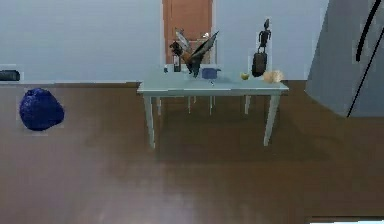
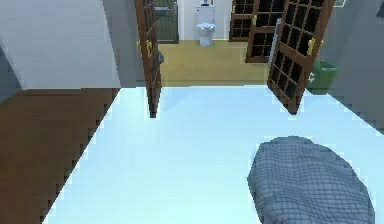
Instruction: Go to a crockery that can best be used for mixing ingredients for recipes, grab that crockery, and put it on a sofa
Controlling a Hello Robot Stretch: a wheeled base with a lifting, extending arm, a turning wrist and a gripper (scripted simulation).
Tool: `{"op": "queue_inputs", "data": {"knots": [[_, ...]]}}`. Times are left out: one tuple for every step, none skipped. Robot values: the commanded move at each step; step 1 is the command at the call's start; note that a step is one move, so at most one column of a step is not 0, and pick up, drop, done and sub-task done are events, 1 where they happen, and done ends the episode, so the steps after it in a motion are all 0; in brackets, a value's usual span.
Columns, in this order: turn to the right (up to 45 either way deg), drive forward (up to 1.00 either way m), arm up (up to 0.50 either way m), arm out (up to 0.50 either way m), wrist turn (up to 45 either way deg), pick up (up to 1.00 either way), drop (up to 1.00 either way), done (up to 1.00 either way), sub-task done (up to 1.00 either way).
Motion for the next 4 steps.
{"op": "queue_inputs", "data": {"knots": [[-6.0, 0.0, 0.0, 0.0, 0.0, 0.0, 0.0, 0.0, 0.0], [0.0, 1.0, 0.0, 0.0, 0.0, 0.0, 0.0, 0.0, 0.0], [3.0, 0.0, 0.0, 0.0, 0.0, 0.0, 0.0, 0.0, 0.0], [0.0, 0.45, 0.0, 0.0, 0.0, 0.0, 0.0, 0.0, 0.0]]}}
